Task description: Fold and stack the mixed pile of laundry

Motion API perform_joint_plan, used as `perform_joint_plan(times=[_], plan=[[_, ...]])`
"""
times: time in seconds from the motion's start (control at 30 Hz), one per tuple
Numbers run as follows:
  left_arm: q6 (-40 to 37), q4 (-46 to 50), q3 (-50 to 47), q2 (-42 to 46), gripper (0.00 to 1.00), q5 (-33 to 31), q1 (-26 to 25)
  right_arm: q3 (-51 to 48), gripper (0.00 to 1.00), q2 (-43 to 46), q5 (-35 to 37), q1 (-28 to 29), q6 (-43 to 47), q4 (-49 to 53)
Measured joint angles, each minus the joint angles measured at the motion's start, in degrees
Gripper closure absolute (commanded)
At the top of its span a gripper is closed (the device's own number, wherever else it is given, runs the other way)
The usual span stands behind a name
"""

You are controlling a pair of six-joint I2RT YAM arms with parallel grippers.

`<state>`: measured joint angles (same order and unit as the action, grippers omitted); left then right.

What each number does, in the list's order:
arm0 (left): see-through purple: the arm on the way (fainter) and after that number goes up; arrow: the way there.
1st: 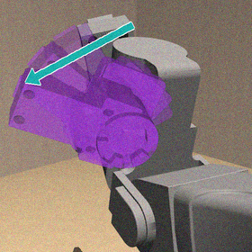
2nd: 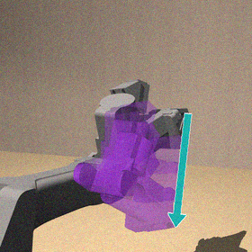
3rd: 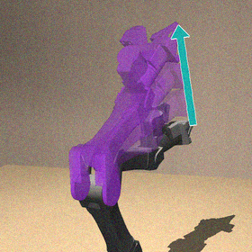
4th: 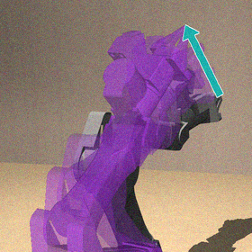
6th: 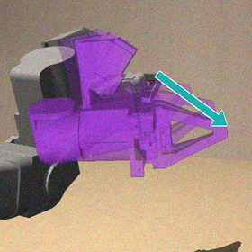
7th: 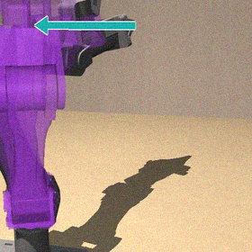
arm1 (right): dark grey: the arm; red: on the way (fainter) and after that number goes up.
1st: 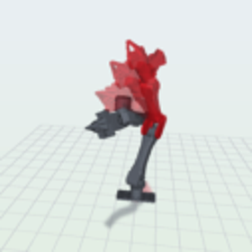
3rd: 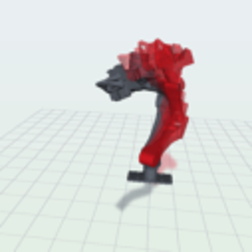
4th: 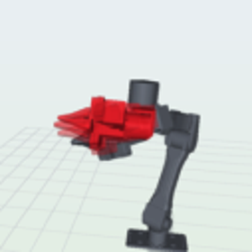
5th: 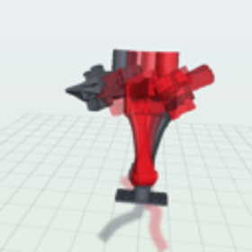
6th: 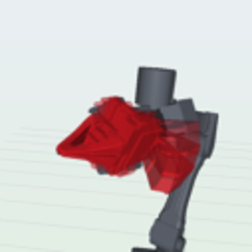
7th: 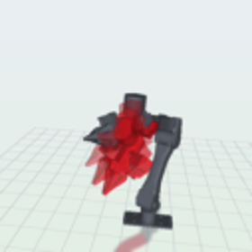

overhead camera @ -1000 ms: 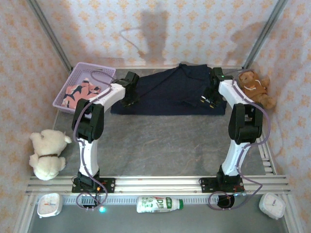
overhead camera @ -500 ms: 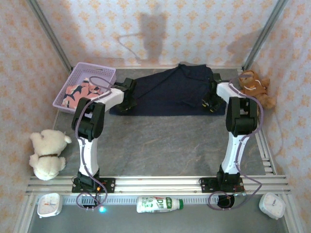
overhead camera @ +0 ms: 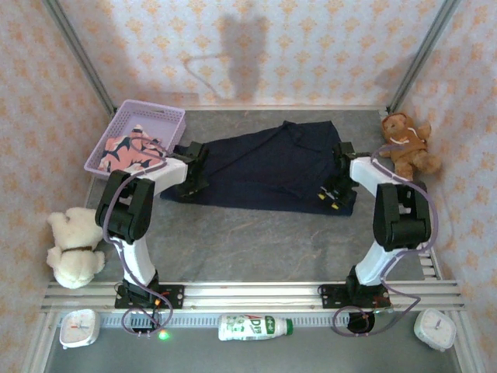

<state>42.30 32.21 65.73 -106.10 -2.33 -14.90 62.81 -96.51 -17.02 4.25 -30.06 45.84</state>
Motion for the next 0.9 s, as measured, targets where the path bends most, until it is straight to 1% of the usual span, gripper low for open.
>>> perform_joint_plan(times=[0.13, 0.3, 0.4, 0.7, 0.77, 0.9], plan=[[0.00, 1.46, 0.55, -0.02, 0.62, -0.81, 0.00, 2.78, 0.57, 3.45, 4.07, -1.33, 3.50, 3.89], [0.04, 2.95, 1.53, -0.68, 0.62, -1.22, 0.00, 3.56, 0.58, 3.74, 7.80, -4.81, 6.69, 4.87], [0.04, 3.32, 1.95, -0.98, 0.62, -1.22, 0.00, 3.52, 0.58, 2.73, 8.94, -5.20, 8.07, 4.70], [0.04, 3.50, 2.01, -1.01, 0.62, -1.20, 0.00, 3.52, 0.60, -3.61, 8.85, -5.18, 10.10, 0.98], [0.04, 3.50, 2.01, -1.01, 0.62, -1.20, 0.00, 3.26, 0.68, -4.50, 8.11, -5.18, 10.47, 0.24], [0.24, 3.50, 2.01, -1.01, 0.62, -1.20, 0.00, 2.78, 0.93, -4.48, 5.90, -5.18, 10.58, -0.52]])
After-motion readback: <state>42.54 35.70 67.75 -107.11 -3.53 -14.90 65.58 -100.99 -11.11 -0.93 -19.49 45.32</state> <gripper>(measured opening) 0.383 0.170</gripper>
